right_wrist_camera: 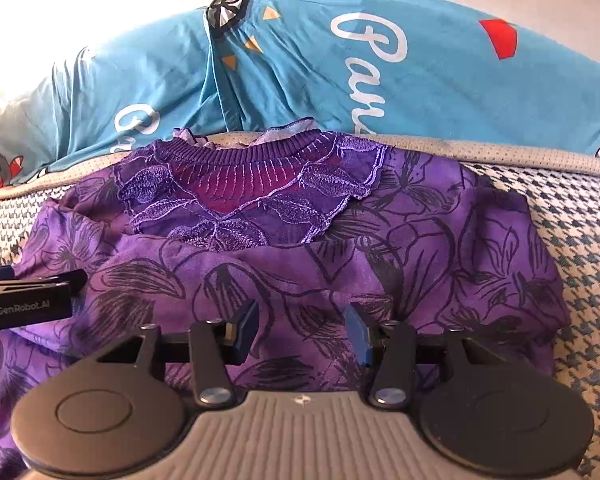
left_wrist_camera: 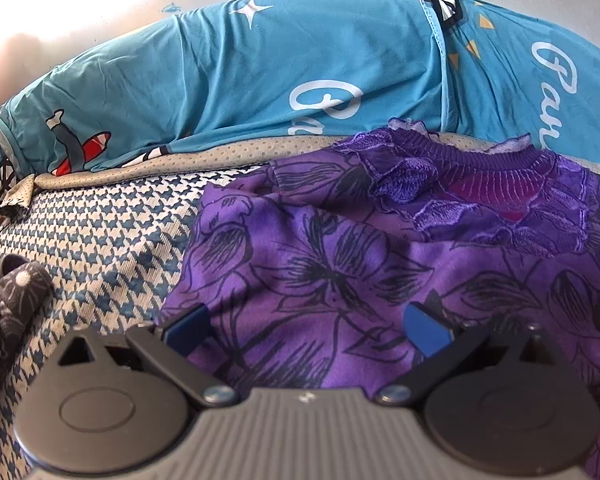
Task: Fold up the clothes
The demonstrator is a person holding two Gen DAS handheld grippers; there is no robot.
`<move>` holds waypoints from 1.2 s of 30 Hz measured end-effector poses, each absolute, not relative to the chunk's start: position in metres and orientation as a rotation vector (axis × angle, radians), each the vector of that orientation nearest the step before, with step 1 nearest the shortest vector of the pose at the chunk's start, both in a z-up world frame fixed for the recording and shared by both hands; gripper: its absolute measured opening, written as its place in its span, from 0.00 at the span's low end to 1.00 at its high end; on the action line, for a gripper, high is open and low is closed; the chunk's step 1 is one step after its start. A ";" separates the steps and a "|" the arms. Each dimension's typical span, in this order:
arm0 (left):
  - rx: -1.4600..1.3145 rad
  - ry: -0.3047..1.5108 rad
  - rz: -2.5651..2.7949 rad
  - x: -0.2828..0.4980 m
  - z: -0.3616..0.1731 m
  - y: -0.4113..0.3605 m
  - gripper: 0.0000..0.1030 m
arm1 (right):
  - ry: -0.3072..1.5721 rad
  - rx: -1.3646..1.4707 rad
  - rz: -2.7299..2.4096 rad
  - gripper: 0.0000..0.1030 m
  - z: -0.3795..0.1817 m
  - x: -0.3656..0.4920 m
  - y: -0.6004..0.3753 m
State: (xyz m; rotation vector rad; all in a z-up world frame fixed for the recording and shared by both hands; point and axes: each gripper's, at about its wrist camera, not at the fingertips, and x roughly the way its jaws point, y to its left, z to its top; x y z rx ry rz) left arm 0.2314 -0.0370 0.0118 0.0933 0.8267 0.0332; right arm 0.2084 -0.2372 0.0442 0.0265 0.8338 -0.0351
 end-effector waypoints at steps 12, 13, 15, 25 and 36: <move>0.155 0.856 0.050 0.221 0.002 -0.048 1.00 | 0.861 -0.012 -0.026 0.50 0.033 0.206 -0.235; 0.161 0.853 0.053 0.221 0.000 -0.050 1.00 | 0.861 -0.024 -0.025 0.51 0.032 0.206 -0.234; 0.160 0.855 0.056 0.222 0.000 -0.050 1.00 | 0.859 -0.041 -0.024 0.51 0.032 0.206 -0.232; 0.180 0.837 0.064 0.218 0.009 -0.054 1.00 | 0.828 0.054 -0.024 0.52 0.049 0.197 -0.249; 0.148 0.826 0.011 0.185 0.029 -0.057 1.00 | 0.818 0.141 -0.077 0.54 0.064 0.172 -0.301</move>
